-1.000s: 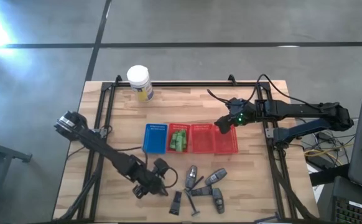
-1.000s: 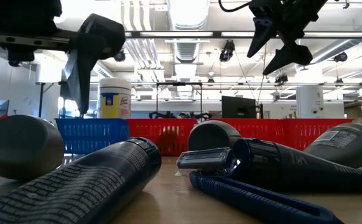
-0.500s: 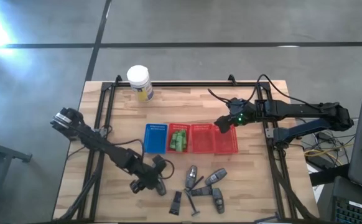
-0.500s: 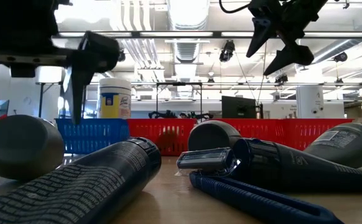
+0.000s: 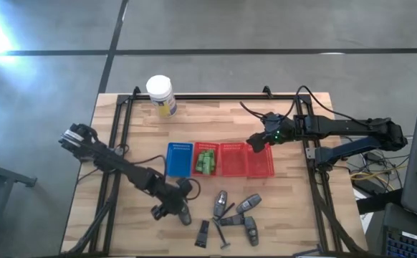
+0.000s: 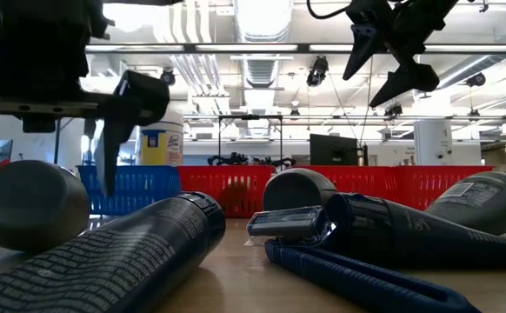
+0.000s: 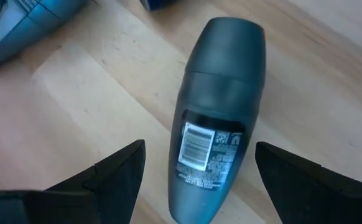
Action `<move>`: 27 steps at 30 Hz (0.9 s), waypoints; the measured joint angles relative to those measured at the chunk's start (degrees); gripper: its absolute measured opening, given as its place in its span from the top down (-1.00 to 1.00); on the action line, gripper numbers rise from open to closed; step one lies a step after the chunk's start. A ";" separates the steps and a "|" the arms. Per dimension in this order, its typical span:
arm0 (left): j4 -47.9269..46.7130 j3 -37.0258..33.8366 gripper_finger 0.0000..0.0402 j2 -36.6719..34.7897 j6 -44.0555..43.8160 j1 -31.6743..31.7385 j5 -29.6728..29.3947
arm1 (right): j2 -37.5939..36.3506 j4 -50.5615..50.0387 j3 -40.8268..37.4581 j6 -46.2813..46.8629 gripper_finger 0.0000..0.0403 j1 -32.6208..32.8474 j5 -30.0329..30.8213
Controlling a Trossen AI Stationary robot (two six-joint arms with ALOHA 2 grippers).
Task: Pick & Place Travel size toiletries
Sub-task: Put the gray deodorant into the right red basket
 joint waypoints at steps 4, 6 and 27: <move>0.07 -0.77 -0.53 0.02 -0.02 1.37 1.42 | 0.00 -0.02 -0.02 -0.01 -0.72 0.00 0.00; 0.11 -0.77 -0.52 0.02 -0.06 1.96 3.38 | 0.00 -0.02 -0.02 -0.08 -0.69 0.00 0.03; 4.12 -1.66 -0.31 3.20 0.07 2.63 5.54 | 0.02 -0.05 -0.20 0.02 -0.51 0.00 0.42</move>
